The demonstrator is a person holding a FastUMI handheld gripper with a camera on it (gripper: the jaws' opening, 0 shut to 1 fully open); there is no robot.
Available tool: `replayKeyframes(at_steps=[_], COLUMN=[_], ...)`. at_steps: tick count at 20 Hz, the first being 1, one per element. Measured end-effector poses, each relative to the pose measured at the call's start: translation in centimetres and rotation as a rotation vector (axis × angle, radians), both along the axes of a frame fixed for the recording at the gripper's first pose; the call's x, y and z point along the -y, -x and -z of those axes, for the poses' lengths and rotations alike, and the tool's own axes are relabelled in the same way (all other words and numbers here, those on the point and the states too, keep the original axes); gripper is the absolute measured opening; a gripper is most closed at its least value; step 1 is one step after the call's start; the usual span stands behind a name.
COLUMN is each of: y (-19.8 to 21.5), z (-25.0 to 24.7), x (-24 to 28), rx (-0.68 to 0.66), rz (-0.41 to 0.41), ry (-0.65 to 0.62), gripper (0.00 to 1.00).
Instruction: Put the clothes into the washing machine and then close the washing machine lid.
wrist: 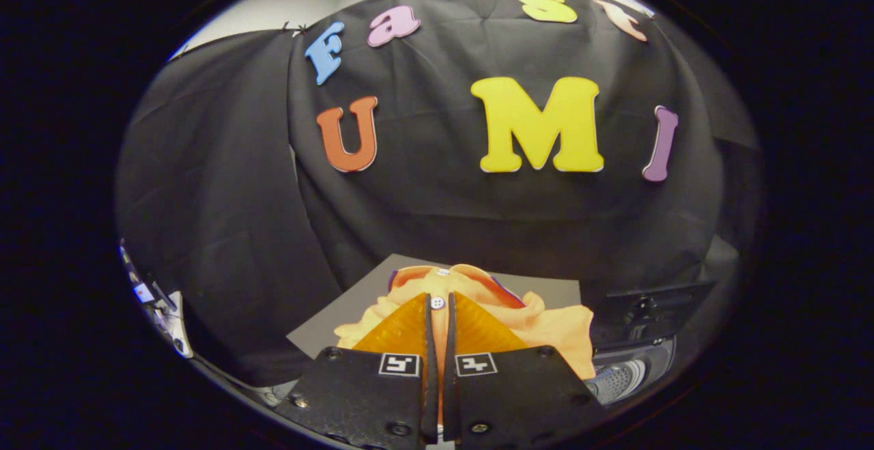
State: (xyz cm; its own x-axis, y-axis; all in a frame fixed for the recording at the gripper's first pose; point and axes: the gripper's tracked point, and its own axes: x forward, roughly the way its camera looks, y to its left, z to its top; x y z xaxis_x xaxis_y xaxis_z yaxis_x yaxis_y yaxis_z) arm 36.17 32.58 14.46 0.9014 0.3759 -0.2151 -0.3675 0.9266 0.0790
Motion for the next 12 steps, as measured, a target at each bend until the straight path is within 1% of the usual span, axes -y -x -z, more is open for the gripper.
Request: replayKeyframes(at_steps=[4,8,12], y=[3.2,5.5,7.1], z=[-4.5,-8.7,-11.4], x=[2.9,6.9,11.9], rx=[0.092,0.169,0.227], rz=[0.031,0.076,0.138], ry=[-0.036,-0.049,-0.043], gripper=[0.06,0.06,0.06])
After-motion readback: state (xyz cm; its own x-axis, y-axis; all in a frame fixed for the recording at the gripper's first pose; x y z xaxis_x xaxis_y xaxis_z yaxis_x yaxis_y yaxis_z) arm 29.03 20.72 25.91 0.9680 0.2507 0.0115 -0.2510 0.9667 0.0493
